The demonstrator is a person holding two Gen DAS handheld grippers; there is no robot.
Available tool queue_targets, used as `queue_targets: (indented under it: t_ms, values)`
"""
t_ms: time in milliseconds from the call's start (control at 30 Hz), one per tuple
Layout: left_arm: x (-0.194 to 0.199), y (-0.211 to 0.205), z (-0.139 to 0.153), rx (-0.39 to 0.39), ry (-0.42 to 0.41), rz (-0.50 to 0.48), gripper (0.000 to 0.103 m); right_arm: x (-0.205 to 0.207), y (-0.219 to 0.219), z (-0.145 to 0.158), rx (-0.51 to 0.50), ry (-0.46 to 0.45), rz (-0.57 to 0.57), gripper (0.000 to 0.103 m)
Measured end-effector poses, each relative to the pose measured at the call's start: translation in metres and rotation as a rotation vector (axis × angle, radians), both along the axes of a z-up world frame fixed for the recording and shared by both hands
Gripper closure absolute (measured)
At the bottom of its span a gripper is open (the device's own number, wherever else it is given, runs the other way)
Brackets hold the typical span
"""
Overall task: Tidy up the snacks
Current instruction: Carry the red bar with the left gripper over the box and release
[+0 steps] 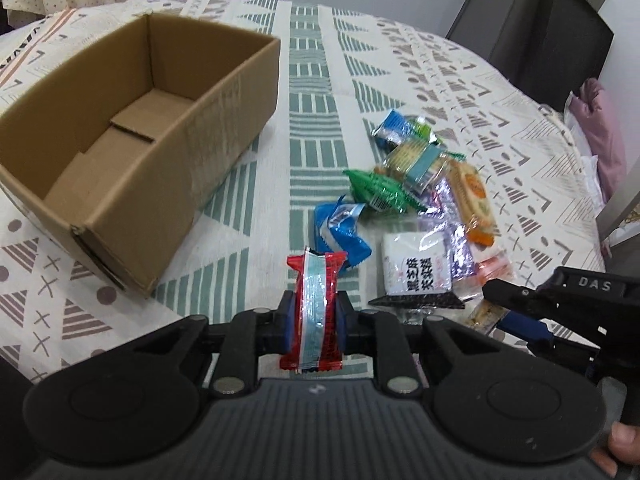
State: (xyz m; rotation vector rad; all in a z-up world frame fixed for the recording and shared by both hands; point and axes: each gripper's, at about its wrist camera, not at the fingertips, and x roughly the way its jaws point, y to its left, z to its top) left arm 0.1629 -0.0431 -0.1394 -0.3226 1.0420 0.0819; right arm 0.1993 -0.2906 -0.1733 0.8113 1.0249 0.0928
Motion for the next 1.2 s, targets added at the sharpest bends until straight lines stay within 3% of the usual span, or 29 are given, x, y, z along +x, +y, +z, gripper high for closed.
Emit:
queue_targets:
  t_ms: [133,533,800,1200]
  values:
    - [-0.004,0.004,0.007,-0.014,-0.019,0.008,0.084,-0.006,-0.002,0.007,0.03,-0.018,-0.002,0.08]
    - [-0.011,0.014,0.047,-0.046,-0.108,0.008,0.084,-0.02,0.012,0.048,-0.011,-0.109,0.043,0.08]
    - [-0.021,0.024,0.078,-0.033,-0.163,0.009,0.084,-0.025,0.046,0.085,-0.038,-0.208,0.104,0.08]
    - [-0.036,0.063,0.106,-0.009,-0.211,0.057,0.084,-0.026,0.099,0.117,-0.048,-0.305,0.169,0.08]
